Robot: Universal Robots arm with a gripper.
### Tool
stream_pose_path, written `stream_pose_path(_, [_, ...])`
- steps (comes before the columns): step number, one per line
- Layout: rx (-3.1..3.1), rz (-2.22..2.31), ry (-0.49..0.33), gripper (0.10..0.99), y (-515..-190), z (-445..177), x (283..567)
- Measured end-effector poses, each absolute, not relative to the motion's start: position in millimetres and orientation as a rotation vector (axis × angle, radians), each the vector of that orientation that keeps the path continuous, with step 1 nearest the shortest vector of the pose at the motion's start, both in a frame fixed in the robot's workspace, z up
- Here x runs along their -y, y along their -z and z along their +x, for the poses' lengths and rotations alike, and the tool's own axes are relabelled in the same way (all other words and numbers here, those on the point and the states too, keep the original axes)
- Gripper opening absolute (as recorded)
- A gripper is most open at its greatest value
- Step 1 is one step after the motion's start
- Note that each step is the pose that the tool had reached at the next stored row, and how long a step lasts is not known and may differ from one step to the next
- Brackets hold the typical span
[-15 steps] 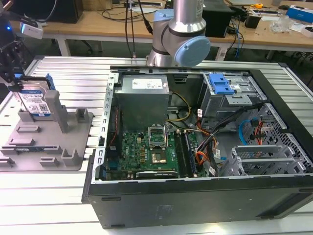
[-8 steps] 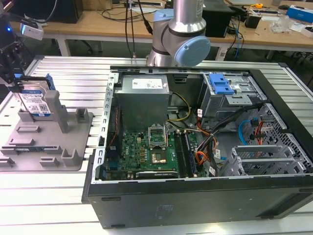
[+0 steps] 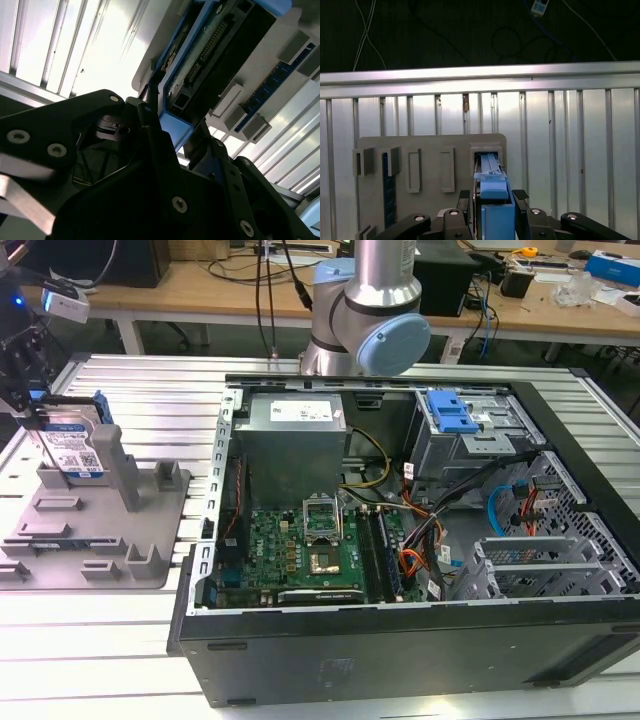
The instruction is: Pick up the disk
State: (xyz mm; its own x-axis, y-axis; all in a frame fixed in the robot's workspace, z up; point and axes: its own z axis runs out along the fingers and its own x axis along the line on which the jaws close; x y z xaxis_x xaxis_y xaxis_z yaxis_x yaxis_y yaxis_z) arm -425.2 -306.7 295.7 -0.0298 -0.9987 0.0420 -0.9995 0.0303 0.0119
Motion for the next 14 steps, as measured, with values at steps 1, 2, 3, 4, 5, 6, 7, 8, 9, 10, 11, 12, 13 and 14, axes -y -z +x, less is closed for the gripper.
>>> stream_pose_path(1, [2.227, 2.161, -0.033, 0.455, -295.7, -425.2, 306.7])
stream_pose_path(2, [2.228, 2.162, -0.034, 0.455, -295.7, -425.2, 306.7])
stream_pose_path(3, [2.228, 2.162, -0.035, 0.455, -295.7, -425.2, 306.7])
stream_pose_path(4, [2.229, 2.162, -0.035, 0.455, -295.7, -425.3, 306.7])
stream_pose_path(5, [2.229, 2.163, -0.037, 0.439, -295.8, -425.2, 306.7])
stream_pose_path(6, [2.229, 2.163, -0.038, 0.373, -295.7, -425.2, 306.7])
stream_pose_path(7, [2.230, 2.163, -0.038, 0.365, -295.6, -425.4, 306.8])
stream_pose_path(8, [2.230, 2.163, -0.038, 0.365, -295.6, -425.3, 307.3])
stream_pose_path(9, [2.230, 2.163, -0.038, 0.365, -295.6, -425.2, 307.4])
stream_pose_path(10, [2.230, 2.163, -0.038, 0.365, -295.6, -425.3, 307.4])
stream_pose_path(11, [2.230, 2.163, -0.038, 0.365, -295.6, -425.3, 307.4])
stream_pose_path(12, [2.230, 2.163, -0.038, 0.365, -295.6, -425.3, 307.4])
stream_pose_path(13, [2.230, 2.163, -0.038, 0.365, -295.6, -425.3, 307.4])
stream_pose_path(14, [2.230, 2.163, -0.038, 0.365, -296.0, -425.4, 307.5])
